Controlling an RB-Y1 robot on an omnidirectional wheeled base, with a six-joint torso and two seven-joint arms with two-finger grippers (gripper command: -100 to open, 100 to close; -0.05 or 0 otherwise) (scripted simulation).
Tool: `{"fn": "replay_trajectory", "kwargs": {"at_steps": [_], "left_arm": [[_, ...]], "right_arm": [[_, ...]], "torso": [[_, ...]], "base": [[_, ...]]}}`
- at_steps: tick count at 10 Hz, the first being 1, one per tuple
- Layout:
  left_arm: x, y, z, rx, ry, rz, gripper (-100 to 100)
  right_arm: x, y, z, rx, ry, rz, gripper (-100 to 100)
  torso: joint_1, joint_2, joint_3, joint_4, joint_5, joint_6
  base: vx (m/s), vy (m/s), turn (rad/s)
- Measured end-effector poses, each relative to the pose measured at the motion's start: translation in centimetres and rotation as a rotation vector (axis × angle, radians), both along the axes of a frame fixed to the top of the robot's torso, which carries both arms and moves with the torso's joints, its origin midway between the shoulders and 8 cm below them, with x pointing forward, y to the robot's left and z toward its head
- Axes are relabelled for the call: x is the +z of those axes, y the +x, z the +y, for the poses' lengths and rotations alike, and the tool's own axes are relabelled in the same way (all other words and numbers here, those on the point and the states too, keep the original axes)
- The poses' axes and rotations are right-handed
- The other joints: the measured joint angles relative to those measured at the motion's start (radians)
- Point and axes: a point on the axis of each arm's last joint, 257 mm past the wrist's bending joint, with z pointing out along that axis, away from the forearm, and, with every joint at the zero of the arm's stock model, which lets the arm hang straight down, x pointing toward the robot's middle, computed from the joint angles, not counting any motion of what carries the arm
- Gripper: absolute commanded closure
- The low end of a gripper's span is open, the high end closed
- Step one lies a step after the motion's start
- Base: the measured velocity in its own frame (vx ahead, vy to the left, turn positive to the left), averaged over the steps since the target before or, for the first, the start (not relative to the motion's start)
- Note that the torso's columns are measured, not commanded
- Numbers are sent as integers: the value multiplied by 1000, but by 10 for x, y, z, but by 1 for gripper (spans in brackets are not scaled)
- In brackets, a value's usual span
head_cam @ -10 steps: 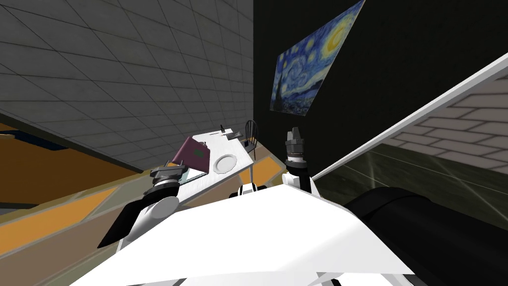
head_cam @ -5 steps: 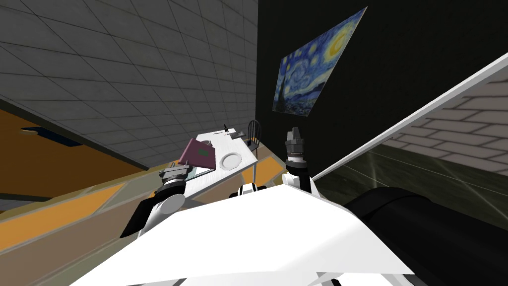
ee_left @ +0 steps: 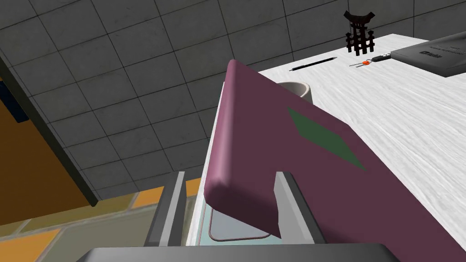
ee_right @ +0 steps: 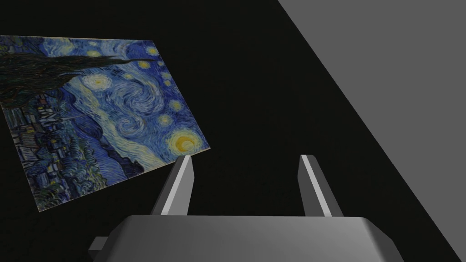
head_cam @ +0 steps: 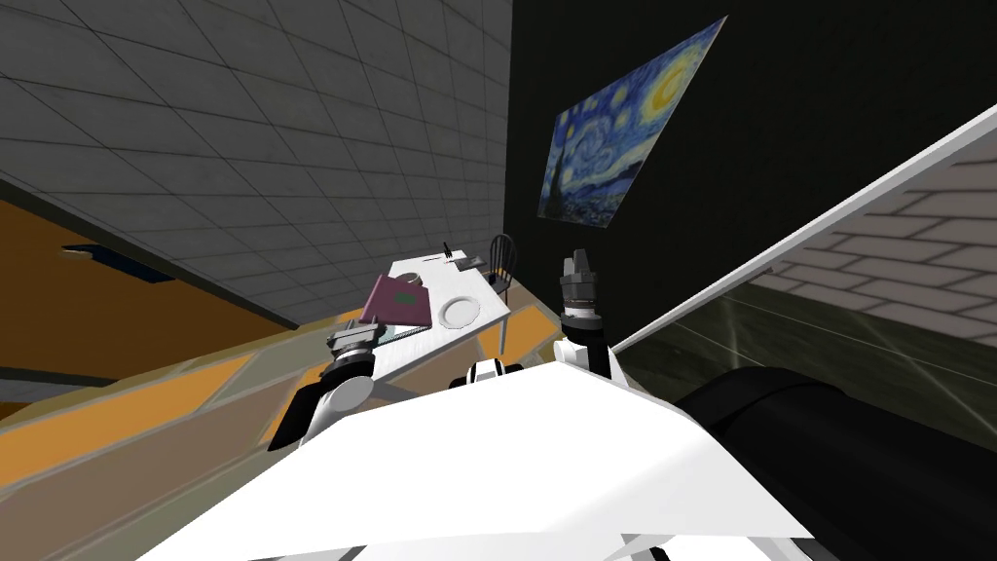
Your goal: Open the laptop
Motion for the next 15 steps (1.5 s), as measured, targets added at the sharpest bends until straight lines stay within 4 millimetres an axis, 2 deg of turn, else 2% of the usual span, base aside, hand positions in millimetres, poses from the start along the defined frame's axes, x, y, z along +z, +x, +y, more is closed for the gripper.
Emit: {"fn": "replay_trajectory", "kwargs": {"at_steps": [3,4,14,15], "left_arm": [[-14,8,-7,6,-85,-37,100],[-18,10,-8,9,-101,-44,-100],[35,-25,6,-53,-104,-45,-100],[35,-25,6,-57,-105,-43,0]], "right_arm": [[0,0,0,0,0,0,0],[0,0,0,0,0,0,0],[0,0,0,0,0,0,0],[0,0,0,0,0,0,0]], "torso": [[2,0,0,1,0,-2],[1,1,0,1,-1,-3],[2,4,2,2,0,-3],[3,5,3,3,0,-3]], "base": [[-48,76,-53],[29,-12,92],[64,-40,64],[6,-4,-3]]}}
